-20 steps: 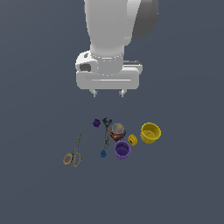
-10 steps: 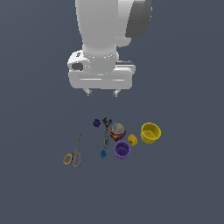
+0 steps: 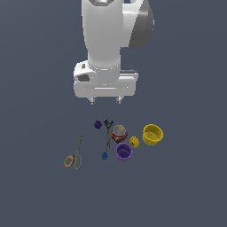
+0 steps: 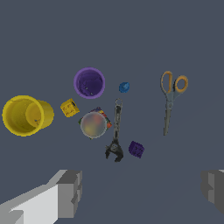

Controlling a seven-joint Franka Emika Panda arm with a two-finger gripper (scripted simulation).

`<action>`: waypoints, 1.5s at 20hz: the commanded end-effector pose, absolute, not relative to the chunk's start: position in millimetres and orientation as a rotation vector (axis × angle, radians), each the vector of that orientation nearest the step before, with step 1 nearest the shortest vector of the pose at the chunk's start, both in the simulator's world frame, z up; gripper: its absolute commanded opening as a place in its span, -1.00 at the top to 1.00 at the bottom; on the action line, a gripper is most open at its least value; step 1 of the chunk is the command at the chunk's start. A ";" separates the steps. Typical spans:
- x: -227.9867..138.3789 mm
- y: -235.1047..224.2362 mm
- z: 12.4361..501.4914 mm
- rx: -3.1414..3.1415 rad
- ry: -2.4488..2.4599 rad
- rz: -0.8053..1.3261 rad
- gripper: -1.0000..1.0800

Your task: Pick up a designated object from a clutter of objects.

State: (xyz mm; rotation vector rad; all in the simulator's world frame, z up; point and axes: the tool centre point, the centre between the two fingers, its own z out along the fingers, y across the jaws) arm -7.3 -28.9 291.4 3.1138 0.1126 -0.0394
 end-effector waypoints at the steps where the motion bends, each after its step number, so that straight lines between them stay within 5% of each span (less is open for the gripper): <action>1: -4.4 -25.0 278.2 3.111 0.179 -0.038 -0.92; 18: 2.7 18.9 142.2 3.010 0.871 -0.011 -0.92; 30: -2.8 31.1 108.1 2.962 1.047 0.000 -0.92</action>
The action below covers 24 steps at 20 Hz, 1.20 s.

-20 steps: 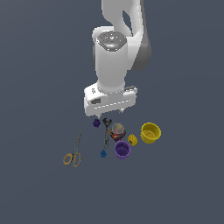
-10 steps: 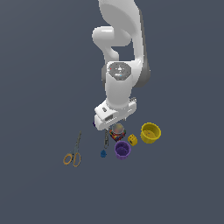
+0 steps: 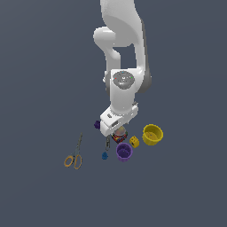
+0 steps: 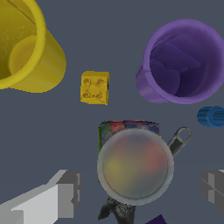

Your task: Pick up a designated object from a clutter of objects.

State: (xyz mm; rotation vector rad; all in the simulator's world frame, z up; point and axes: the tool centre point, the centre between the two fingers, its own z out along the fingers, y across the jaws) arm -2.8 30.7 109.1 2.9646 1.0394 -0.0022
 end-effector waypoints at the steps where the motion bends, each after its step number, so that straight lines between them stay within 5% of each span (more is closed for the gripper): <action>1: -2.8 30.8 109.1 2.965 1.040 -0.002 -0.92; 19: -3.2 31.0 57.9 2.962 1.047 0.000 -0.92; 20: -3.2 31.0 57.9 2.962 1.047 0.000 1.00; 24: -3.2 31.0 57.9 2.962 1.047 0.000 1.00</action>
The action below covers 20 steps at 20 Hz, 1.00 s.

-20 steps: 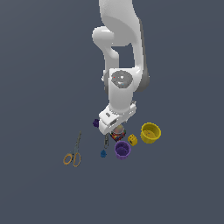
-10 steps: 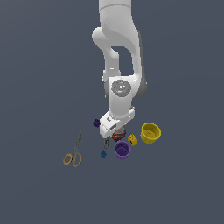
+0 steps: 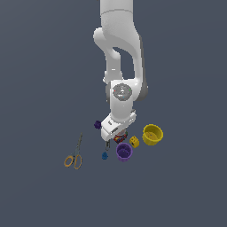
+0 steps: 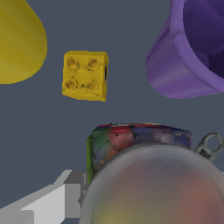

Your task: Pick up a designated object from a clutter of objects.

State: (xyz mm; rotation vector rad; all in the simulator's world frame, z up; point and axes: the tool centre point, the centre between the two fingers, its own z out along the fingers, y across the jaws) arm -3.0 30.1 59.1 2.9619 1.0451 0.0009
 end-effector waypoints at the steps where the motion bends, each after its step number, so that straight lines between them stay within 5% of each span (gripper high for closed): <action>1: -3.2 31.0 57.9 2.962 1.047 0.000 1.00; 20: 3.4 61.2 114.6 2.962 1.045 0.001 1.00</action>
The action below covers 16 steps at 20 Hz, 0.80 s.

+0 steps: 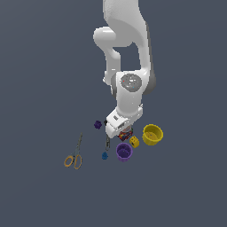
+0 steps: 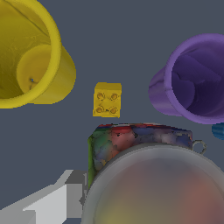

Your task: Pick up a designated object from a clutter of objects.

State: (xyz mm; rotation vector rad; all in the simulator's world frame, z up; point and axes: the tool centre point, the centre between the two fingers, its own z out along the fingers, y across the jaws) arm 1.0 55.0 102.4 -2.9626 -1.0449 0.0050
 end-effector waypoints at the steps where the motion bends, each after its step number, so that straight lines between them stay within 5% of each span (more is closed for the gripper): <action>1: 4.3 65.9 122.4 -2.963 -1.047 -0.001 1.00; 16: 23.1 147.7 268.5 -2.963 -1.047 0.000 1.00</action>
